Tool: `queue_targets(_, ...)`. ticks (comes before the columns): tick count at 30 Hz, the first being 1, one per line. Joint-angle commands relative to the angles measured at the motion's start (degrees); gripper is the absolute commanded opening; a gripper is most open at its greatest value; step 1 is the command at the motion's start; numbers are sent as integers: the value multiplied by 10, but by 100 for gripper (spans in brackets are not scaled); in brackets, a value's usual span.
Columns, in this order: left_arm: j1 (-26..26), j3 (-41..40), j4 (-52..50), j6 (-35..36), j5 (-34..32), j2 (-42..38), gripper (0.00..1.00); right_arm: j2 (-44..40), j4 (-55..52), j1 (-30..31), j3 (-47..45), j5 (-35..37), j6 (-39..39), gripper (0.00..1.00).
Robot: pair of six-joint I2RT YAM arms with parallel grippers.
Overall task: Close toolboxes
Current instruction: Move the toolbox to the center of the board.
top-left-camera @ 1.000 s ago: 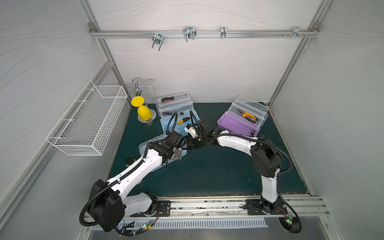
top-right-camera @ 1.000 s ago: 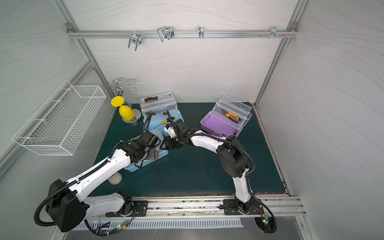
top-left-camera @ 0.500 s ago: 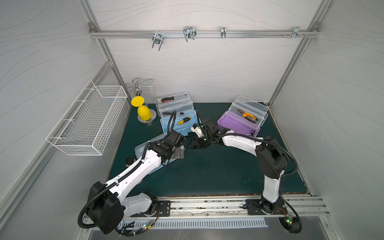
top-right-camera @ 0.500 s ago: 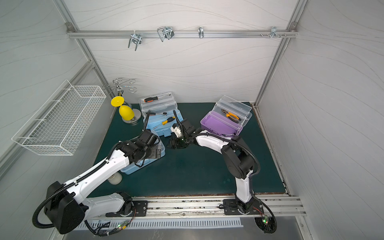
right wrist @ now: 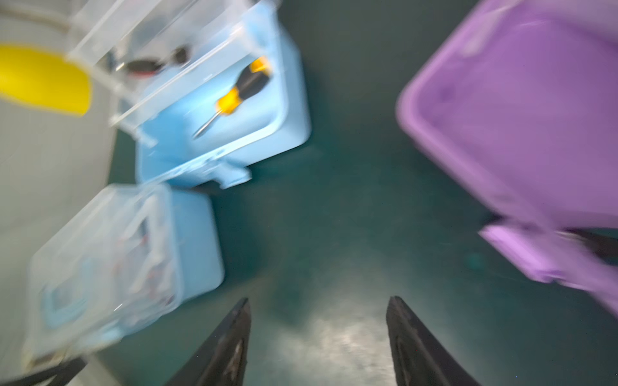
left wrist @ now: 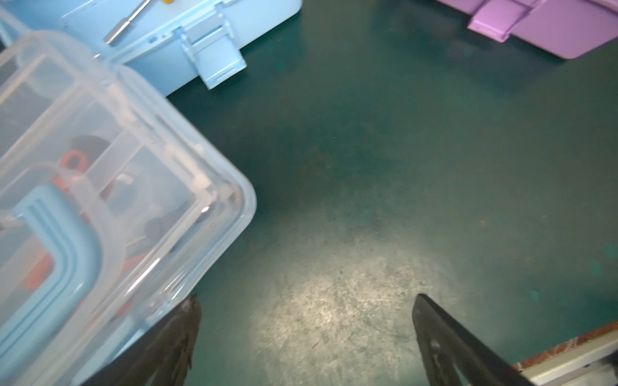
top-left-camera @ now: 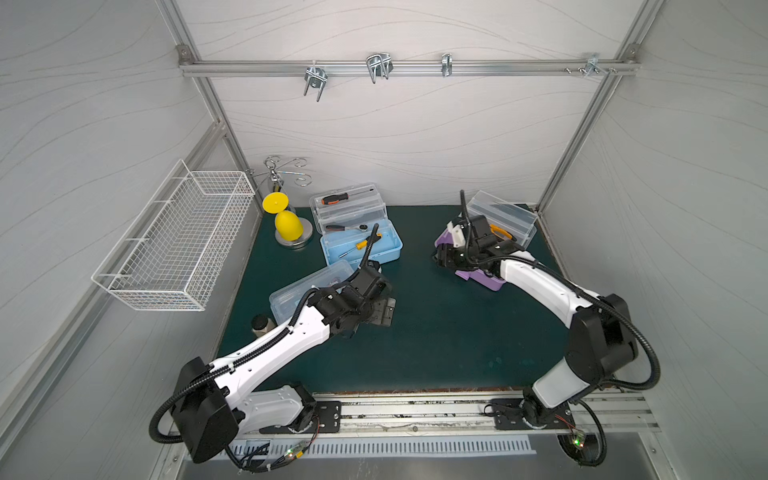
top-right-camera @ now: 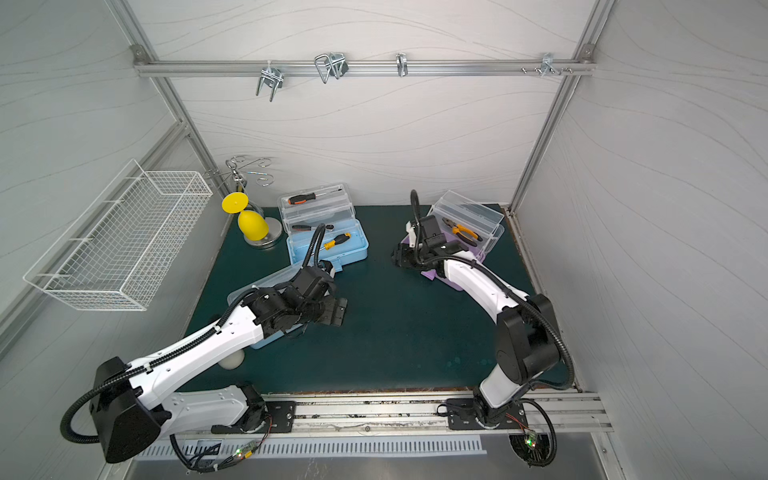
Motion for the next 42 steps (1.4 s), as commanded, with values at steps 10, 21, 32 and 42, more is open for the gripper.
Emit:
queue_targets(10,-34,22,62,-1,14,51,99,-44,-72,-182,-61,81,-15,65)
queue_targets(21,-37,8,69,-15,8,53,99,-5,-69,-232,-84,97,-15,61)
queue_targets(32,-37,1,65,-22,-8,58,99,48,-57,-233,-97,61,-14,38)
queue_targets(42,-37,-9,74,-43,-8,72,100,18,-39,-180,-178,-6,2,18)
